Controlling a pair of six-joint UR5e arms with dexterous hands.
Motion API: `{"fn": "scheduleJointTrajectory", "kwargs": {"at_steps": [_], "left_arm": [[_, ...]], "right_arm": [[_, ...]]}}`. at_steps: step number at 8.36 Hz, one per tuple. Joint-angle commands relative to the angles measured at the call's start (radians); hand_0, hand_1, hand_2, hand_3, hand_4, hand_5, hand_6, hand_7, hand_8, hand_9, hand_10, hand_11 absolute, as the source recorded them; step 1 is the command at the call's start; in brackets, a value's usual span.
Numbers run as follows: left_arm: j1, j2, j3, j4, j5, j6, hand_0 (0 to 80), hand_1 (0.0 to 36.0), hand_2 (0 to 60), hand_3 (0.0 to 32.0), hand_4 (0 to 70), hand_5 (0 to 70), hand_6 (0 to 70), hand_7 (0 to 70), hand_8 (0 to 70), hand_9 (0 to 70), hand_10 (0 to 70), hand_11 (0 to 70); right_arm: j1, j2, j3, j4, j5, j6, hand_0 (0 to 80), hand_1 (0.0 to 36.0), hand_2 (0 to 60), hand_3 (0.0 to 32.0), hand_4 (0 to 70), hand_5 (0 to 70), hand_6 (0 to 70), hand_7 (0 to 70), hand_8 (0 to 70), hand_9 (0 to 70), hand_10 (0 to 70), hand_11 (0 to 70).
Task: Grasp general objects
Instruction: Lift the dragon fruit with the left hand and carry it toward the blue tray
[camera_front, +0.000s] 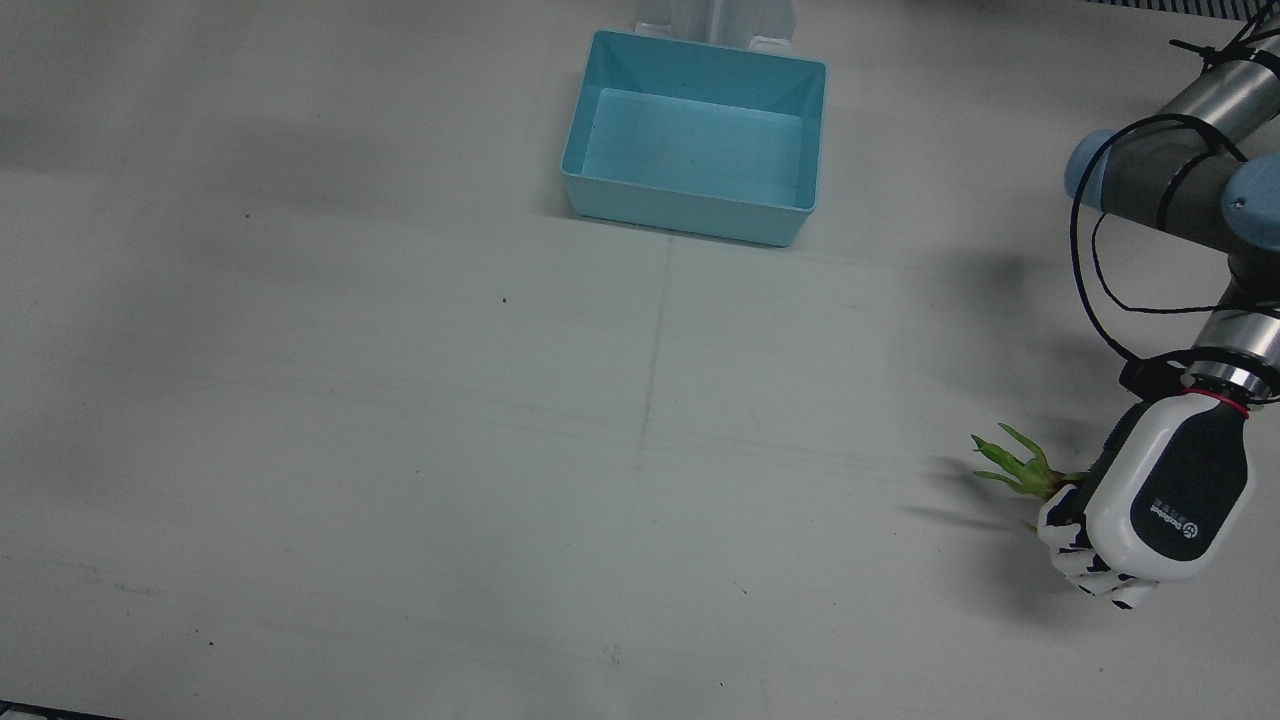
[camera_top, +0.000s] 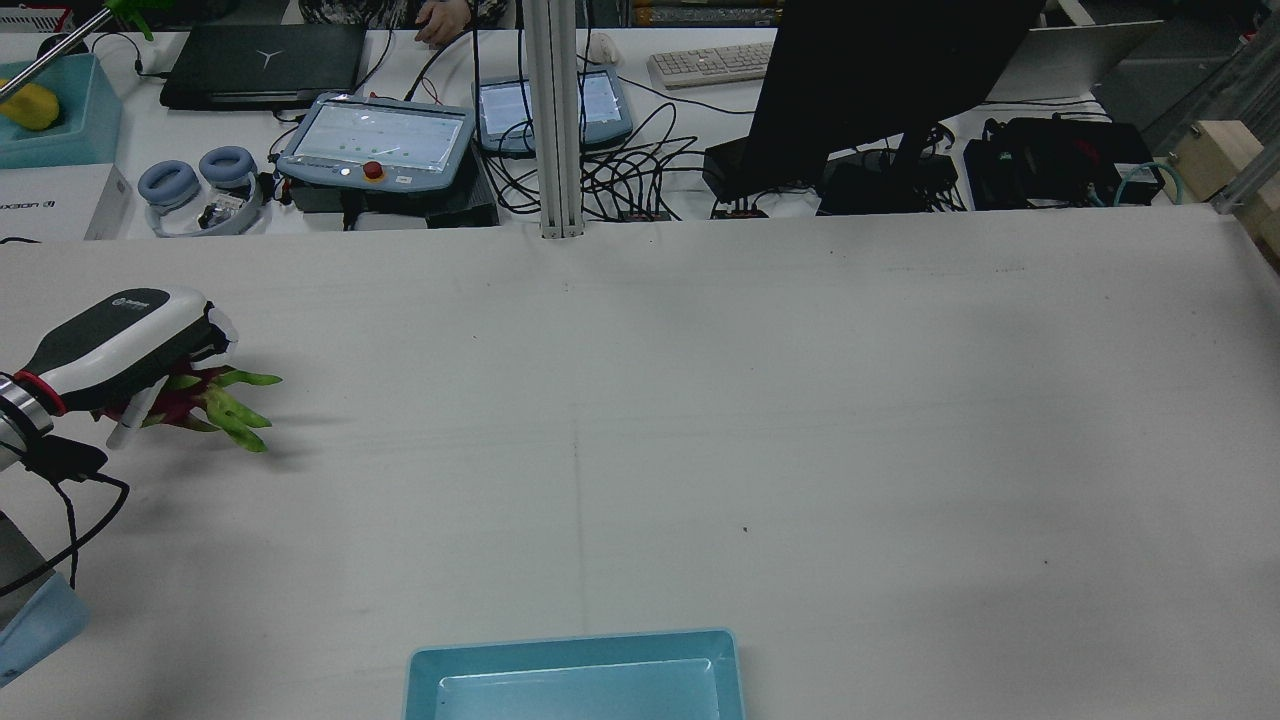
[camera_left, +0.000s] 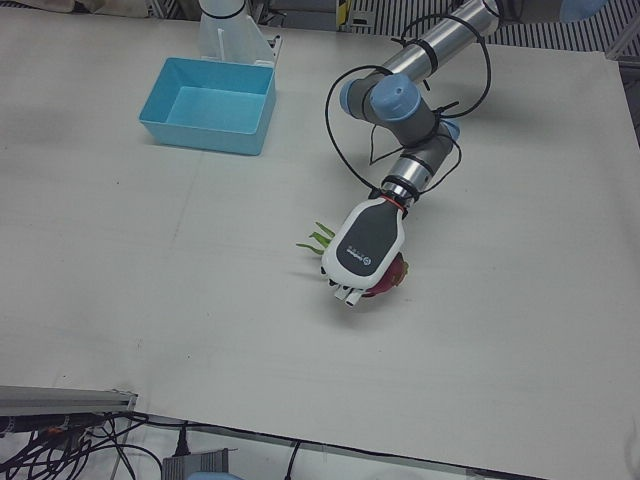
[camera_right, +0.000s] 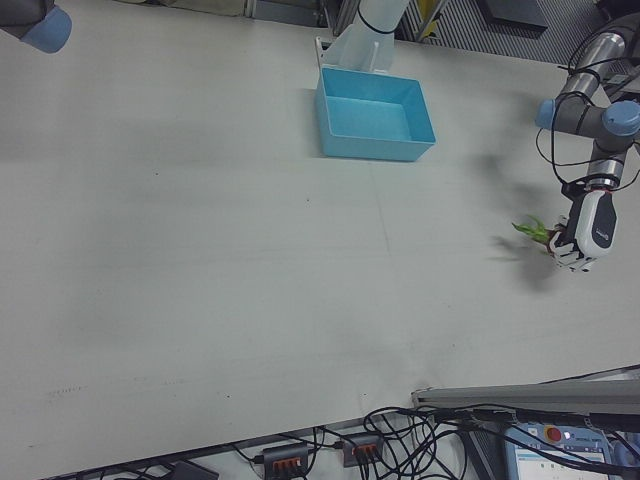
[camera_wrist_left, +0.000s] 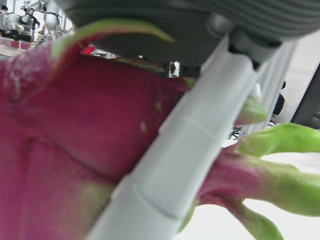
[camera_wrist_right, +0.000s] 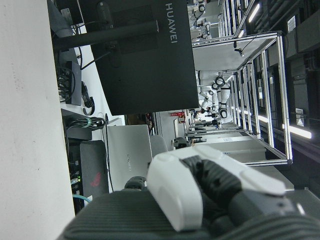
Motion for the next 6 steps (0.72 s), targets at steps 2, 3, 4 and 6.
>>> {"fn": "scheduleJointTrajectory", "kwargs": {"at_steps": [2,3,4,6], "left_arm": [[-0.008,-0.012,-0.142,-0.001,0.315,-0.178,80.0,36.0,60.0,0.0,70.0,70.0,70.0,70.0,70.0,70.0,70.0,70.0],[-0.008,-0.003,-0.142,-0.079,0.393,-0.237,80.0,36.0,60.0,0.0,70.0,70.0,70.0,70.0,70.0,70.0,70.0,70.0],[-0.005,-0.001,-0.141,-0.152,0.431,-0.312,80.0,36.0,60.0,0.0,70.0,70.0,70.0,70.0,70.0,70.0,70.0,70.0],[0.006,0.032,-0.142,-0.316,0.503,-0.525,80.0,36.0,60.0,0.0,70.0,70.0,70.0,70.0,70.0,70.0,70.0,70.0]], "right_arm": [[0.000,0.000,0.000,0.000,0.000,0.000,0.0,0.0,0.0,0.0,0.0,0.0,0.0,0.0,0.0,0.0,0.0,0.0],[0.000,0.000,0.000,0.000,0.000,0.000,0.0,0.0,0.0,0.0,0.0,0.0,0.0,0.0,0.0,0.0,0.0,0.0],[0.000,0.000,0.000,0.000,0.000,0.000,0.0,0.0,0.0,0.0,0.0,0.0,0.0,0.0,0.0,0.0,0.0,0.0],[0.000,0.000,0.000,0.000,0.000,0.000,0.0,0.0,0.0,0.0,0.0,0.0,0.0,0.0,0.0,0.0,0.0,0.0]]}}
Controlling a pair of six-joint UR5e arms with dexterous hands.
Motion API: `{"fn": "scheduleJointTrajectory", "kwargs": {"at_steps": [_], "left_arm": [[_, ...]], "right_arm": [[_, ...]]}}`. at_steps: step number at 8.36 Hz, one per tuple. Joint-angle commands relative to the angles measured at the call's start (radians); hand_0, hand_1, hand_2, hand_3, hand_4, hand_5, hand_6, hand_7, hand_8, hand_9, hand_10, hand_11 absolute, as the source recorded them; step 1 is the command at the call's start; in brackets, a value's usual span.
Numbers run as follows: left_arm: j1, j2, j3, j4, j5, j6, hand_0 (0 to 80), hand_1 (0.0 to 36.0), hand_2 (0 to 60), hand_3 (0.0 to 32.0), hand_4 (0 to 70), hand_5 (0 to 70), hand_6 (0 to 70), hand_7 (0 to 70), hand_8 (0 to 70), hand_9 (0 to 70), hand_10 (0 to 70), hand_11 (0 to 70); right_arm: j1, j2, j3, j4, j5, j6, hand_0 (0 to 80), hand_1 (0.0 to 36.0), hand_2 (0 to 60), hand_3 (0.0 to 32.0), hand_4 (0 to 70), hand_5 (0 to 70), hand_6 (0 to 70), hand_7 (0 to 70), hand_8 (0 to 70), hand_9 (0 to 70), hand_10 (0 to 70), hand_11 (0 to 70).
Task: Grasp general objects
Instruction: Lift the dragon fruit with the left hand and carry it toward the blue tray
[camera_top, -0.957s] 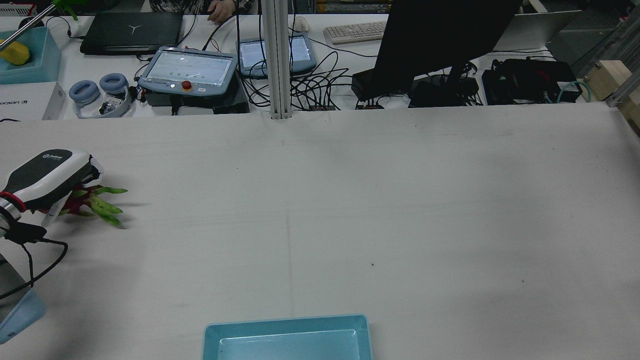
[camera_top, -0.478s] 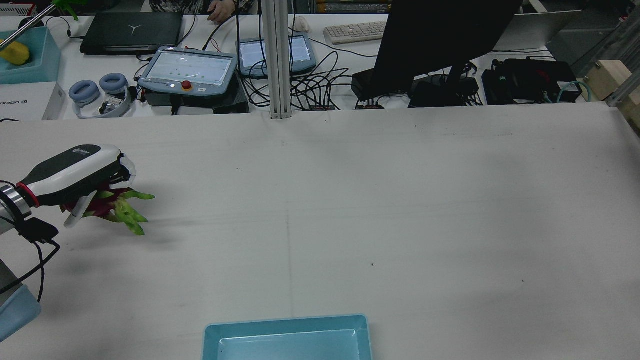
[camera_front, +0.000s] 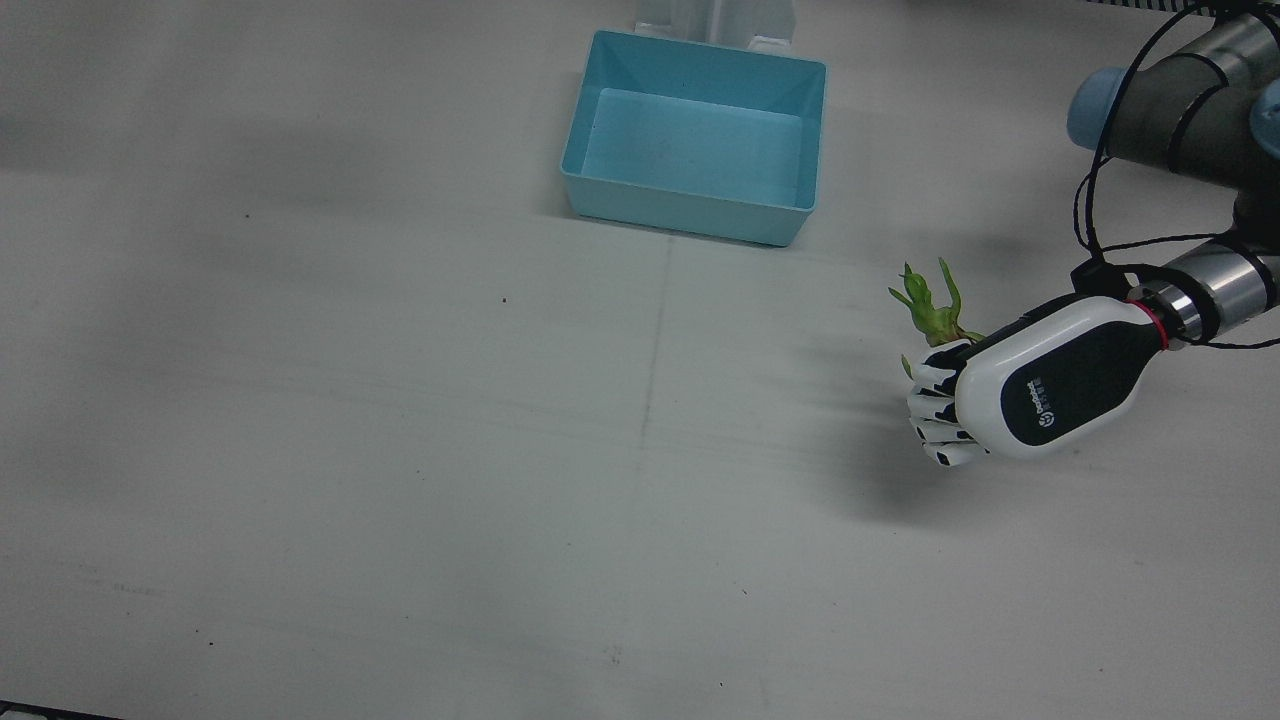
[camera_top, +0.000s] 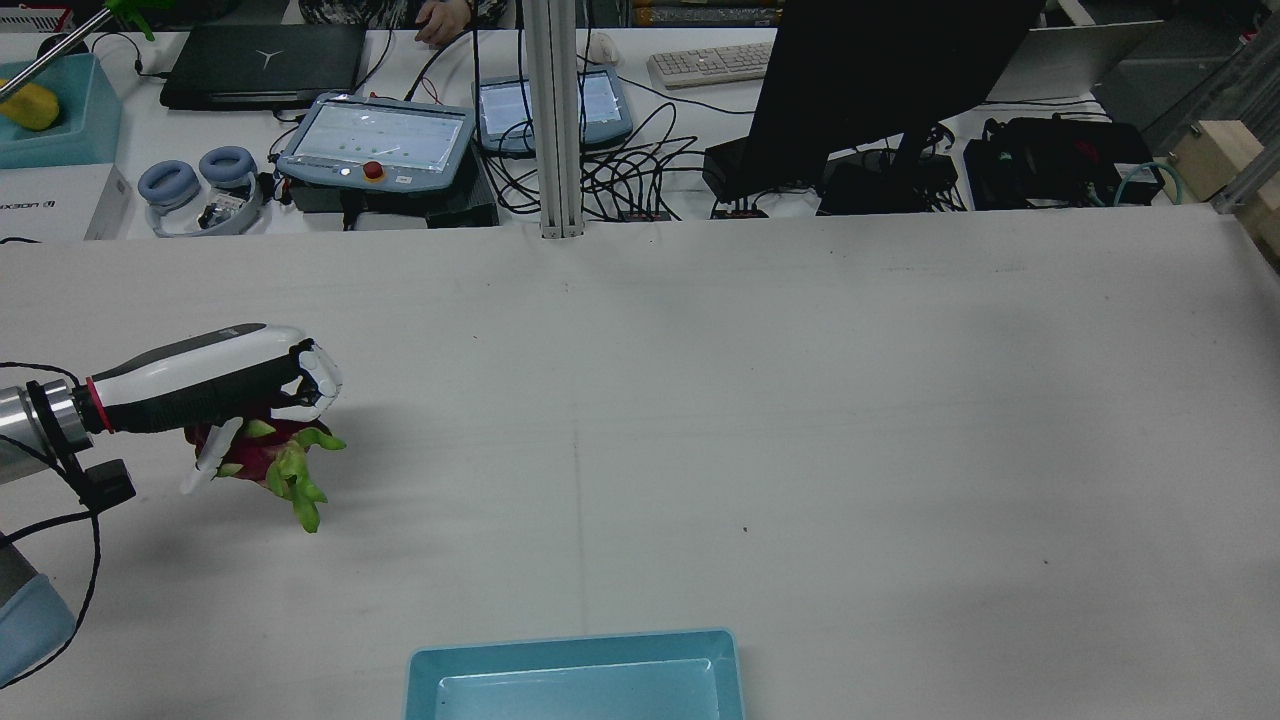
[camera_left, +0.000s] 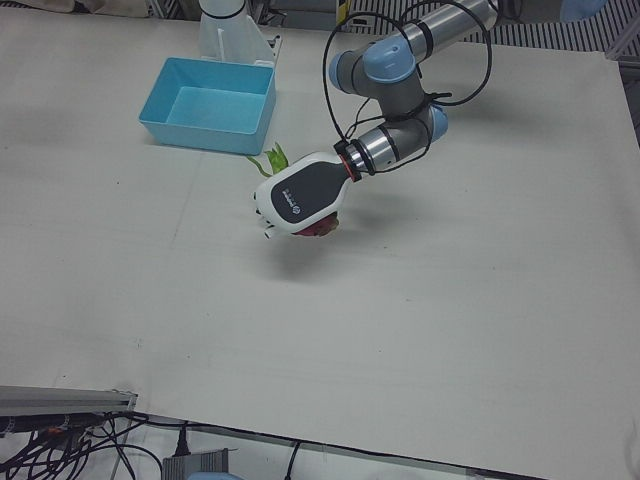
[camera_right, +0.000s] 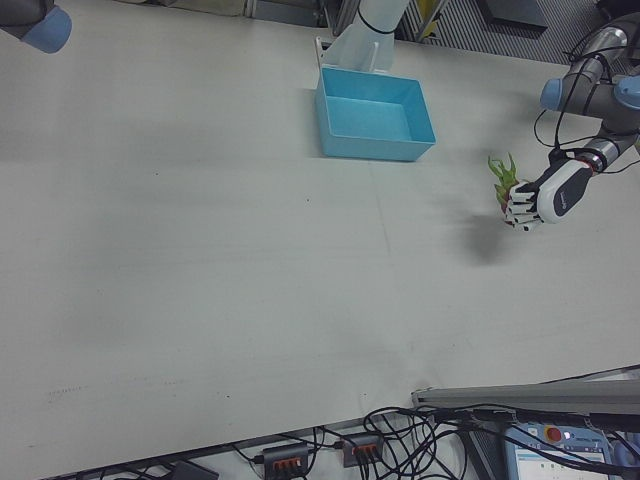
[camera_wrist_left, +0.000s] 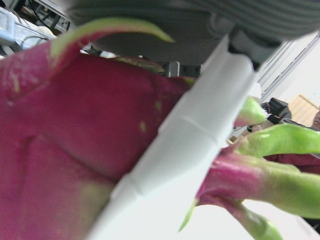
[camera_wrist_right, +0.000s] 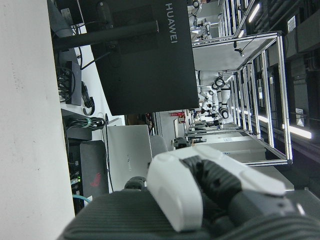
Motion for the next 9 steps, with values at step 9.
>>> {"fn": "scheduleJointTrajectory", "kwargs": {"at_steps": [9], "left_arm": [[0.418,0.120,-0.267,-0.243,-0.086,-0.413,80.0,36.0,60.0,0.0,70.0,70.0,70.0,70.0,70.0,70.0,70.0,70.0]], "right_arm": [[0.000,0.000,0.000,0.000,0.000,0.000,0.0,0.0,0.0,0.0,0.0,0.0,0.0,0.0,0.0,0.0,0.0,0.0]]}}
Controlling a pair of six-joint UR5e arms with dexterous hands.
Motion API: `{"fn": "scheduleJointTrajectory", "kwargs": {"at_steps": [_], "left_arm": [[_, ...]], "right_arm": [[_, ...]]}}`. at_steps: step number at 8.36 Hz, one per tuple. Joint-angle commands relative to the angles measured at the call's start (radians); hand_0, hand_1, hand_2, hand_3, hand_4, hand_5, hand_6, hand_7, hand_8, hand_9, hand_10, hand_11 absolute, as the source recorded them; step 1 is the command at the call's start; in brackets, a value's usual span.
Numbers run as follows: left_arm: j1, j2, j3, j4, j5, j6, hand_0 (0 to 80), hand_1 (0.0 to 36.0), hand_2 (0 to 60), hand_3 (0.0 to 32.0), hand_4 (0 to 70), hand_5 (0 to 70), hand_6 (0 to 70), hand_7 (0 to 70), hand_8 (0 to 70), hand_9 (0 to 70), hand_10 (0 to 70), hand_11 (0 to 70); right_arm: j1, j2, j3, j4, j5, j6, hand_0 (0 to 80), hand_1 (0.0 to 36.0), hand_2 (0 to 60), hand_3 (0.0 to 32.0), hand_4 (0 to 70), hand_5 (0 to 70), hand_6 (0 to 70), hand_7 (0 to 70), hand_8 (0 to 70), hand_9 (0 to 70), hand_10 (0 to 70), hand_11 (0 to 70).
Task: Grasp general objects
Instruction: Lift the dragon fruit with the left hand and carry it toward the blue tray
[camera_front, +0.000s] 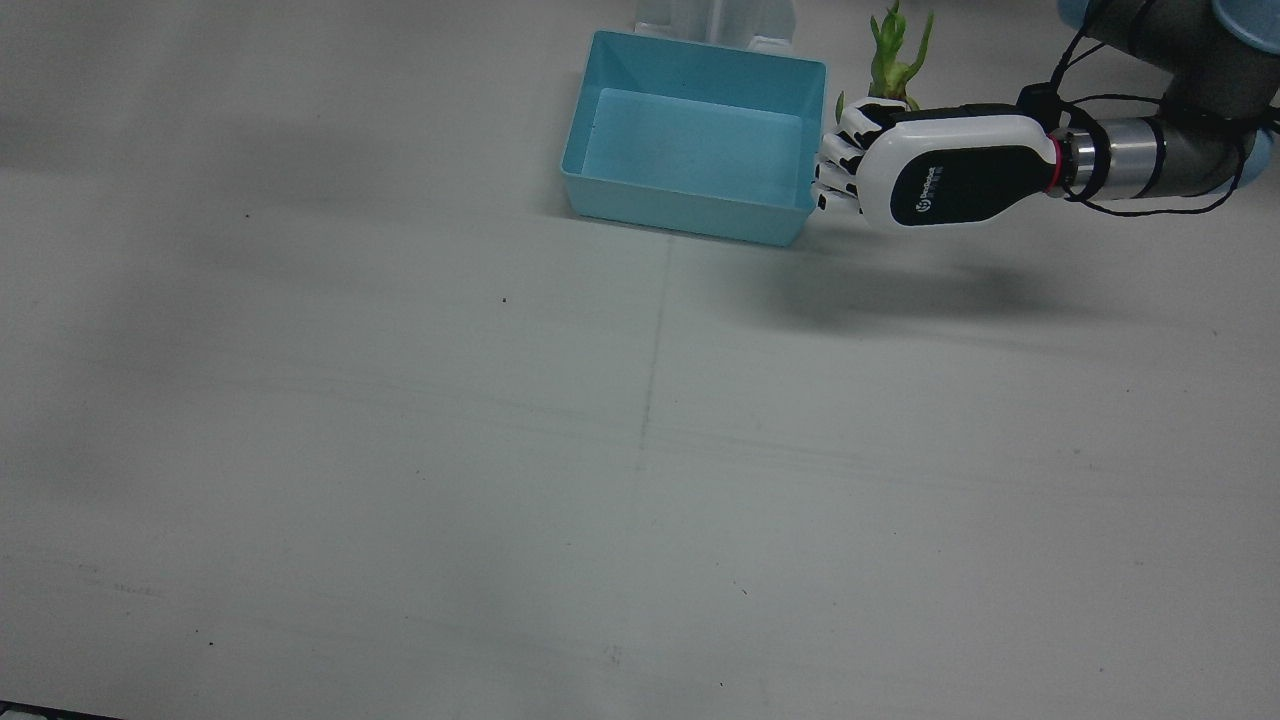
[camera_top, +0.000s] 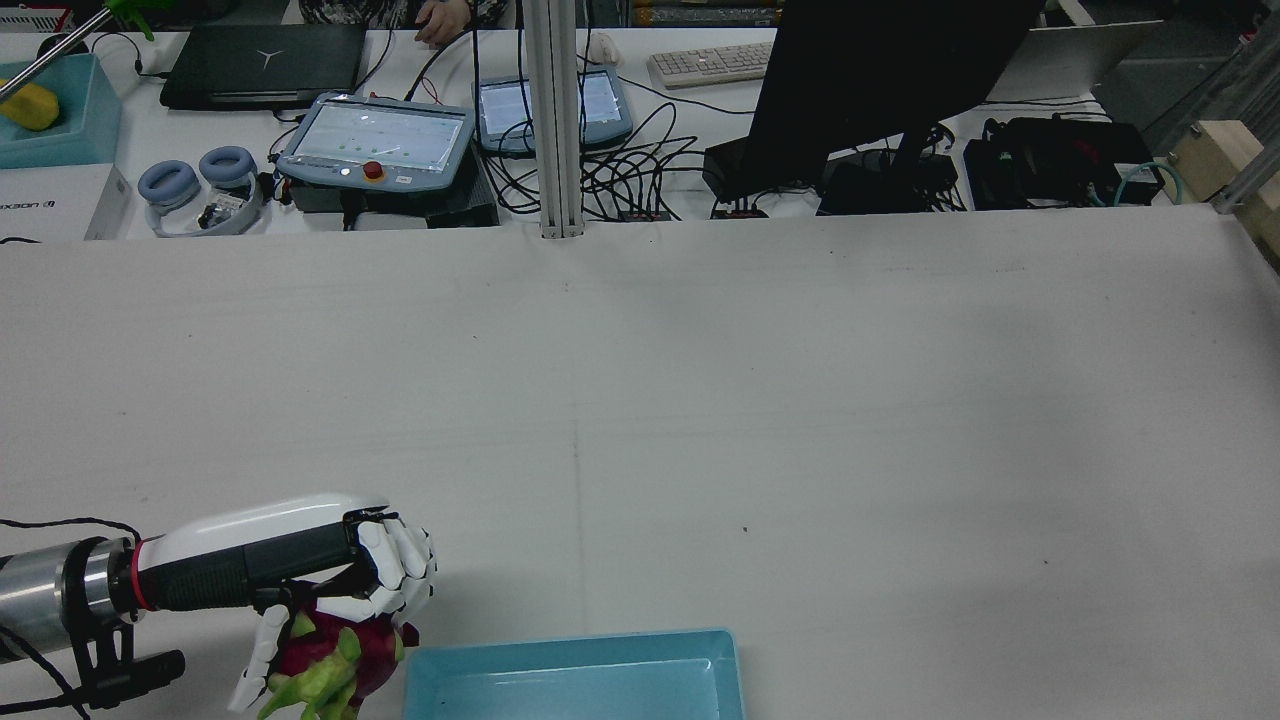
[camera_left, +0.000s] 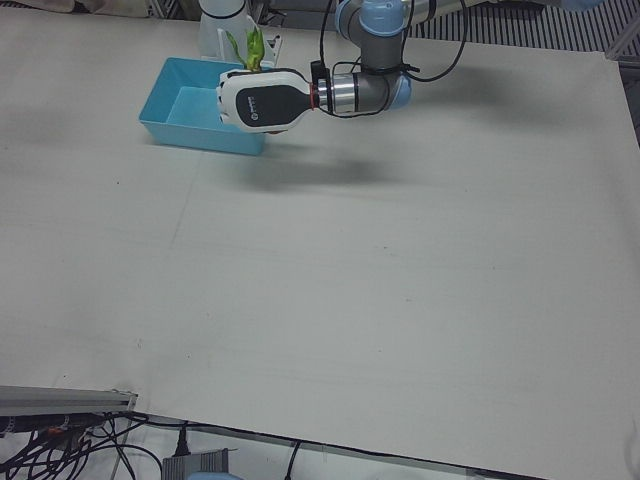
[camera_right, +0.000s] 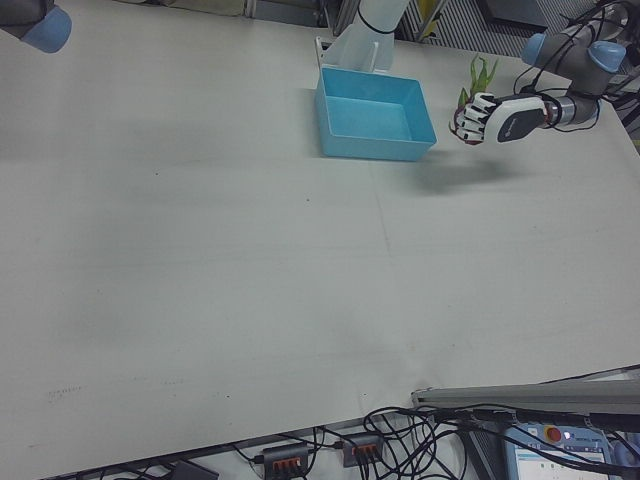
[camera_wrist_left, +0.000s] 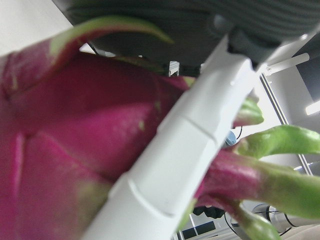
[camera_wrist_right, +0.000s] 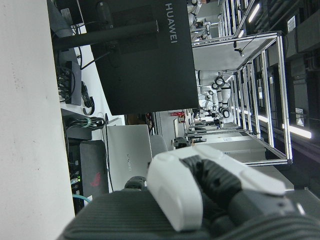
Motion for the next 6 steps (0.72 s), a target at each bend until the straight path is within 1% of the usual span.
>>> {"fn": "scheduleJointTrajectory", "kwargs": {"at_steps": [1,2,3,4,5,6], "left_arm": [[0.197,-0.104,0.004,0.004,-0.110,-0.011,80.0,36.0,60.0,0.0,70.0,70.0,70.0,70.0,70.0,70.0,70.0,70.0],[0.227,-0.155,0.015,0.011,-0.128,-0.012,80.0,36.0,60.0,0.0,70.0,70.0,70.0,70.0,70.0,70.0,70.0,70.0],[0.262,-0.163,0.033,-0.017,-0.153,-0.009,80.0,36.0,60.0,0.0,70.0,70.0,70.0,70.0,70.0,70.0,70.0,70.0],[0.267,-0.162,0.058,-0.042,-0.164,0.005,80.0,36.0,60.0,0.0,26.4,70.0,58.8,70.0,14.7,23.7,51.2,70.0],[0.267,-0.157,0.062,-0.076,-0.167,0.014,80.0,36.0,60.0,0.0,0.2,70.0,14.1,70.0,1.8,13.2,30.0,48.8],[0.268,-0.152,0.062,-0.091,-0.175,0.014,80.0,36.0,60.0,0.0,0.0,70.0,0.0,45.4,0.0,7.6,6.7,16.3]], "right_arm": [[0.000,0.000,0.000,0.000,0.000,0.000,0.0,0.0,0.0,0.0,0.0,0.0,0.0,0.0,0.0,0.0,0.0,0.0],[0.000,0.000,0.000,0.000,0.000,0.000,0.0,0.0,0.0,0.0,0.0,0.0,0.0,0.0,0.0,0.0,0.0,0.0],[0.000,0.000,0.000,0.000,0.000,0.000,0.0,0.0,0.0,0.0,0.0,0.0,0.0,0.0,0.0,0.0,0.0,0.0],[0.000,0.000,0.000,0.000,0.000,0.000,0.0,0.0,0.0,0.0,0.0,0.0,0.0,0.0,0.0,0.0,0.0,0.0],[0.000,0.000,0.000,0.000,0.000,0.000,0.0,0.0,0.0,0.0,0.0,0.0,0.0,0.0,0.0,0.0,0.0,0.0],[0.000,0.000,0.000,0.000,0.000,0.000,0.0,0.0,0.0,0.0,0.0,0.0,0.0,0.0,0.0,0.0,0.0,0.0]]}}
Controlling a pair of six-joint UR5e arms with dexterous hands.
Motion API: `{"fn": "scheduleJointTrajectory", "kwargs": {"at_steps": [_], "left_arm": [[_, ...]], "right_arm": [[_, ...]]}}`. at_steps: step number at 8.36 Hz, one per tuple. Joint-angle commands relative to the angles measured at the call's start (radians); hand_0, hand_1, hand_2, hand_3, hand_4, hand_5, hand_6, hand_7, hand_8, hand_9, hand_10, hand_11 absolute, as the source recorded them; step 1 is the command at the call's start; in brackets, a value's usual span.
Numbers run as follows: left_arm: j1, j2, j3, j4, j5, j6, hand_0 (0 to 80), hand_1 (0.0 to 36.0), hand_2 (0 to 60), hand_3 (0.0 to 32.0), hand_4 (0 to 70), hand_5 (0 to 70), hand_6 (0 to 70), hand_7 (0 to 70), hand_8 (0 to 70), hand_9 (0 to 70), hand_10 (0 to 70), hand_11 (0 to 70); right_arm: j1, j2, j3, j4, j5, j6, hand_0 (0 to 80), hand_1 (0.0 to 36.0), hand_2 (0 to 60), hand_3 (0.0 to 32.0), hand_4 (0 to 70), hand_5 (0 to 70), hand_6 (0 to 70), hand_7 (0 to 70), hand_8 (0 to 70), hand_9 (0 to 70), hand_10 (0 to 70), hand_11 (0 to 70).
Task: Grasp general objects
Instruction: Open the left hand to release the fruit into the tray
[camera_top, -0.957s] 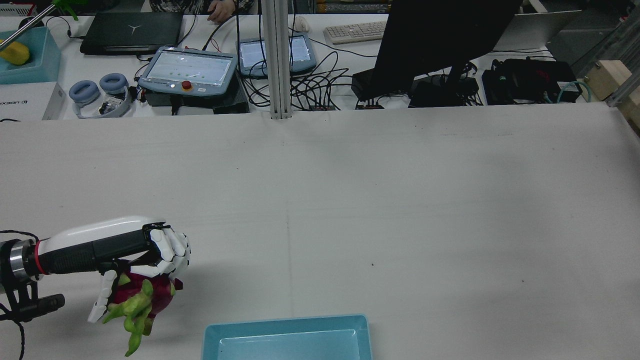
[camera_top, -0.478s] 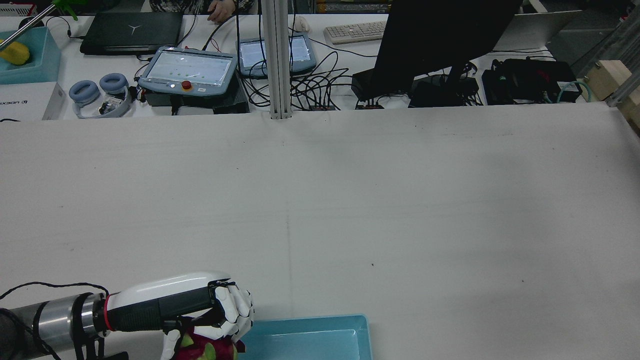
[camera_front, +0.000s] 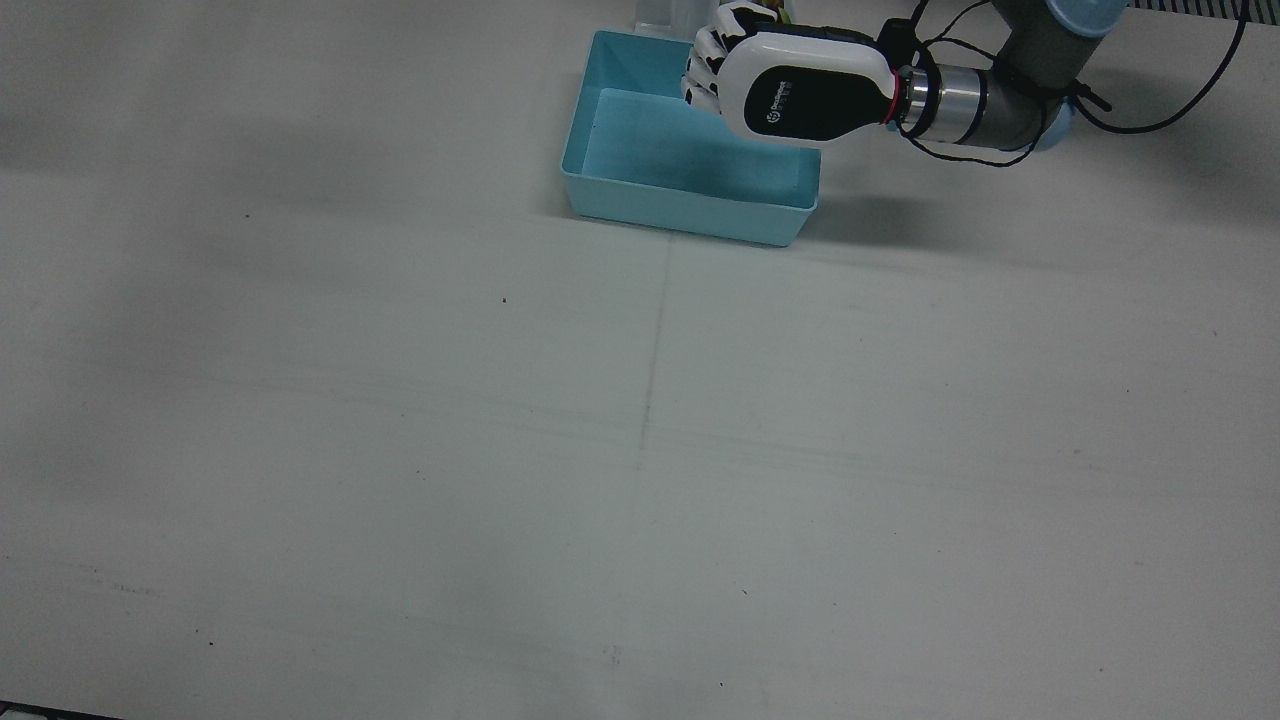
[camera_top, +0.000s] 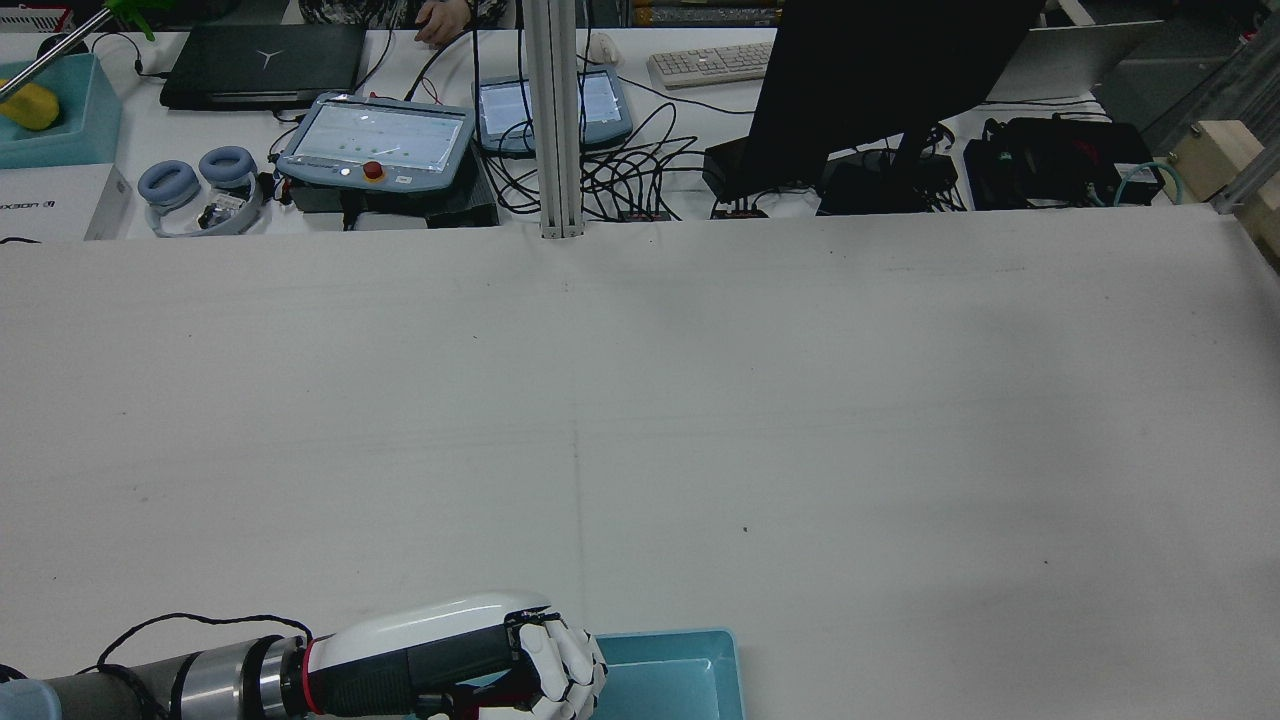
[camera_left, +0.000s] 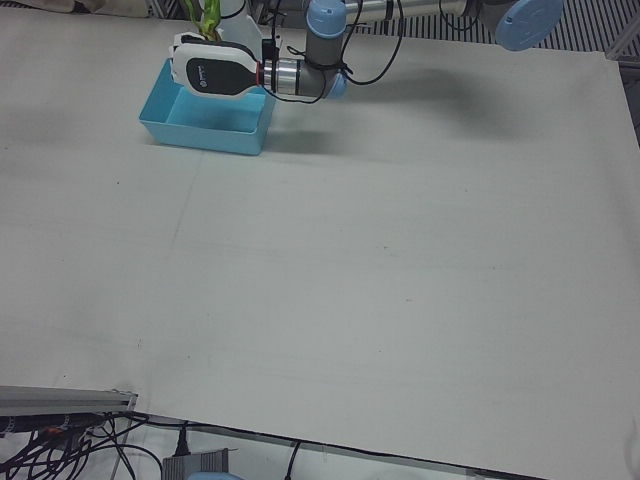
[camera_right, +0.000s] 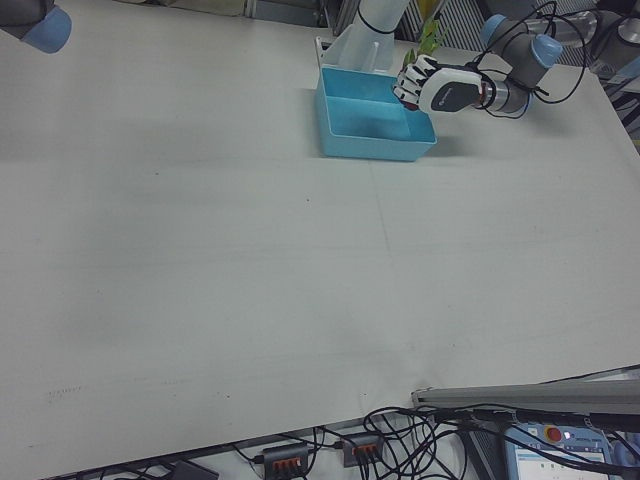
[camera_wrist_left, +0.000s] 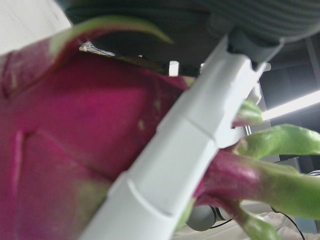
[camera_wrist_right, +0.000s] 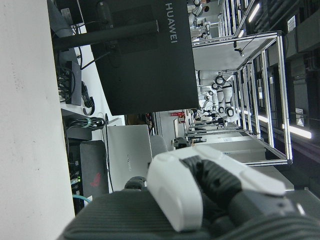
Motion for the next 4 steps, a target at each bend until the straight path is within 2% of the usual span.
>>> {"fn": "scheduleJointTrajectory", "kwargs": {"at_steps": [1,2,3,4], "left_arm": [[0.009,0.026,0.011,-0.073,-0.024,0.011,80.0,36.0,60.0,0.4,0.0,41.9,0.0,30.4,0.0,4.6,0.0,2.9],[0.011,0.055,0.009,-0.096,-0.049,0.011,80.0,36.0,60.0,2.0,0.0,13.2,0.0,19.9,0.0,2.5,0.0,0.0],[0.012,0.061,0.011,-0.102,-0.061,0.011,80.0,36.0,60.0,0.2,0.8,15.0,0.0,23.1,0.0,3.2,0.0,0.0],[0.011,0.063,0.012,-0.102,-0.061,0.009,80.0,36.0,60.0,0.0,0.7,19.2,0.0,26.6,0.0,3.9,0.0,0.0]], "right_arm": [[0.000,0.000,0.000,0.000,0.000,0.000,0.0,0.0,0.0,0.0,0.0,0.0,0.0,0.0,0.0,0.0,0.0,0.0],[0.000,0.000,0.000,0.000,0.000,0.000,0.0,0.0,0.0,0.0,0.0,0.0,0.0,0.0,0.0,0.0,0.0,0.0],[0.000,0.000,0.000,0.000,0.000,0.000,0.0,0.0,0.0,0.0,0.0,0.0,0.0,0.0,0.0,0.0,0.0,0.0],[0.000,0.000,0.000,0.000,0.000,0.000,0.0,0.0,0.0,0.0,0.0,0.0,0.0,0.0,0.0,0.0,0.0,0.0]]}}
